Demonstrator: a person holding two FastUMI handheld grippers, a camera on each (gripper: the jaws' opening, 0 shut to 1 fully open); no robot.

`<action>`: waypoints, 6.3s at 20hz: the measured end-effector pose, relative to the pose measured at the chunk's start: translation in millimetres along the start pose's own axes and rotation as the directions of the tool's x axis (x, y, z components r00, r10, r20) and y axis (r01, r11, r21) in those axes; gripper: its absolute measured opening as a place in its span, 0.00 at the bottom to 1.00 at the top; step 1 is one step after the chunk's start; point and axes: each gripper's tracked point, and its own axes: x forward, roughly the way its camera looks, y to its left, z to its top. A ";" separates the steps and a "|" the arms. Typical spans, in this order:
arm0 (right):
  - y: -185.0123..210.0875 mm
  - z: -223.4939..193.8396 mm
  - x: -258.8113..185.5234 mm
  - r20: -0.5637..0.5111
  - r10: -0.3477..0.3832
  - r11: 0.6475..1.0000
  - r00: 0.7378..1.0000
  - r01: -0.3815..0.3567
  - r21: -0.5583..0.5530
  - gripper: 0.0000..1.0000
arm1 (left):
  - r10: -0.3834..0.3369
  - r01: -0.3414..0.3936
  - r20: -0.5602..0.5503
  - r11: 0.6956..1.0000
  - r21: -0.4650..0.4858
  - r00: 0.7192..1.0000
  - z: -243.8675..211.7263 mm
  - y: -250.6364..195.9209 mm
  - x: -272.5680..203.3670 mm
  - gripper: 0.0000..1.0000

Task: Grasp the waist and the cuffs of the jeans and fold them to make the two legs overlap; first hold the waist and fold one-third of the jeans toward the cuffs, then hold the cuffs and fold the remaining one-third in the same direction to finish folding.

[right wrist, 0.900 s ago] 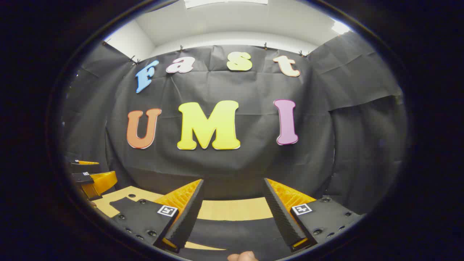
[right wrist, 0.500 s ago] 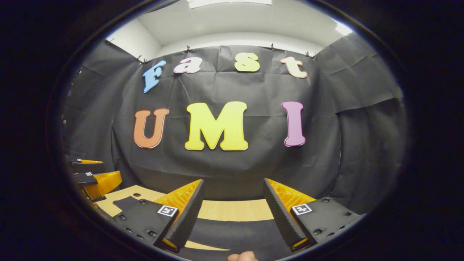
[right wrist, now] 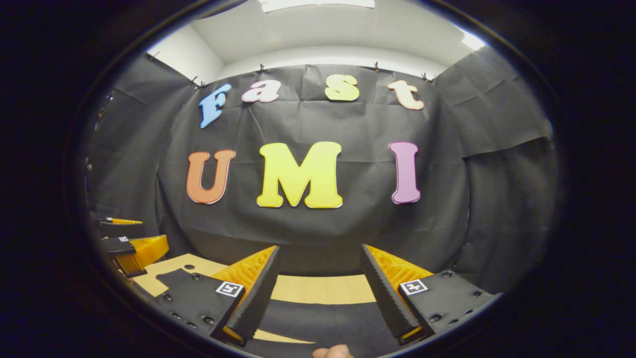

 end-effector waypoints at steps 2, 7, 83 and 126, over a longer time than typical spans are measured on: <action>-1.3 -1.6 -1.8 -0.004 -0.001 1.000 1.000 0.001 0.001 0.93 | 0.002 -0.002 -0.002 1.000 0.003 1.000 -1.7 0.5 0.2 1.00; 1.5 0.2 0.0 0.003 0.004 1.000 1.000 -0.004 -0.004 0.98 | 0.010 -0.010 -0.002 1.000 -0.003 1.000 -1.7 2.1 -0.1 1.00; -315.5 -281.7 -95.7 -0.921 -0.023 0.513 0.389 0.795 0.323 0.02 | -0.038 -0.800 -0.806 -0.161 -0.579 0.591 -257.8 165.8 -219.7 0.04; -284.7 -283.5 189.6 -0.734 0.007 0.602 0.679 0.583 0.546 0.01 | 0.020 -0.767 -0.791 0.260 -0.586 0.612 -269.6 217.9 146.9 0.03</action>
